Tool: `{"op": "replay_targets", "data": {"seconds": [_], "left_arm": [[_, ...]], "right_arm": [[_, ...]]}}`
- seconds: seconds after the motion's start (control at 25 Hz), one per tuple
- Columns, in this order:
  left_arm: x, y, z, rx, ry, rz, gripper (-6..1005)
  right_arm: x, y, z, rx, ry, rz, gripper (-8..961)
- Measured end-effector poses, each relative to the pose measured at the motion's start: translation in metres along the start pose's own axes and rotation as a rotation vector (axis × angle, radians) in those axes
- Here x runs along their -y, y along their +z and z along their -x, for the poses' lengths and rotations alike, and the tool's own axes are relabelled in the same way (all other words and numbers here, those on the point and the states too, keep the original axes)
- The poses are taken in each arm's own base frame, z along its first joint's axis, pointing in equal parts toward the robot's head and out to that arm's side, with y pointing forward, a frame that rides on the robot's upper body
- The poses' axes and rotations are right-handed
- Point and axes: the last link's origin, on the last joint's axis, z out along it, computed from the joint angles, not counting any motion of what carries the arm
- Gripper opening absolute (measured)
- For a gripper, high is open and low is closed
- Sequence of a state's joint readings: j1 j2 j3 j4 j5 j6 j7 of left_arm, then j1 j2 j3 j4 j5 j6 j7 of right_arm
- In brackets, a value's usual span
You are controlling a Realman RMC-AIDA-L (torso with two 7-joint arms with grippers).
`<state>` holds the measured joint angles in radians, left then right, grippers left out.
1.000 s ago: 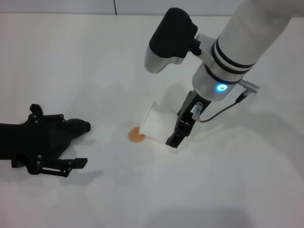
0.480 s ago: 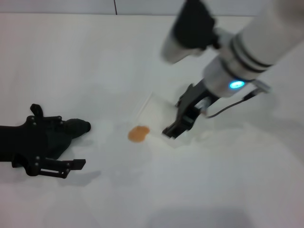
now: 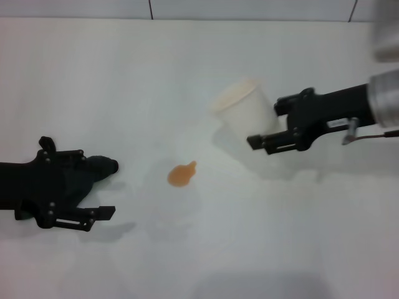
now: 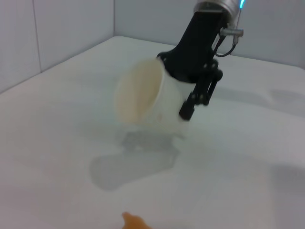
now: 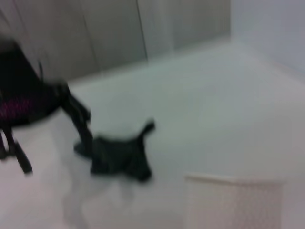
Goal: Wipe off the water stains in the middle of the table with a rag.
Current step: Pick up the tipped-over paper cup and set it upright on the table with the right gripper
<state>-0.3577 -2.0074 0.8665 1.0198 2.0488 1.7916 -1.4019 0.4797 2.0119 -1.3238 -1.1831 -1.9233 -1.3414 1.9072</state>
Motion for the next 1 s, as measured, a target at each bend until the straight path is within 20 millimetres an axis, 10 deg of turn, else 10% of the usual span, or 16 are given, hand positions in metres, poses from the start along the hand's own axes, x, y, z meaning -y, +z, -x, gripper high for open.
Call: {"op": "replay_targets", "data": {"seconds": [0.6, 1.0], "left_arm": [[-0.003, 0.002, -0.003, -0.031, -0.015, 0.009, 834], [-0.003, 0.001, -0.002, -0.030, -0.013, 0.005, 831]], "right_arm": [[-0.004, -0.005, -0.085, 0.501, -0.132, -0.143, 645], [-0.023, 0.007, -0.134, 0.490, -0.202, -0.304, 644]]}}
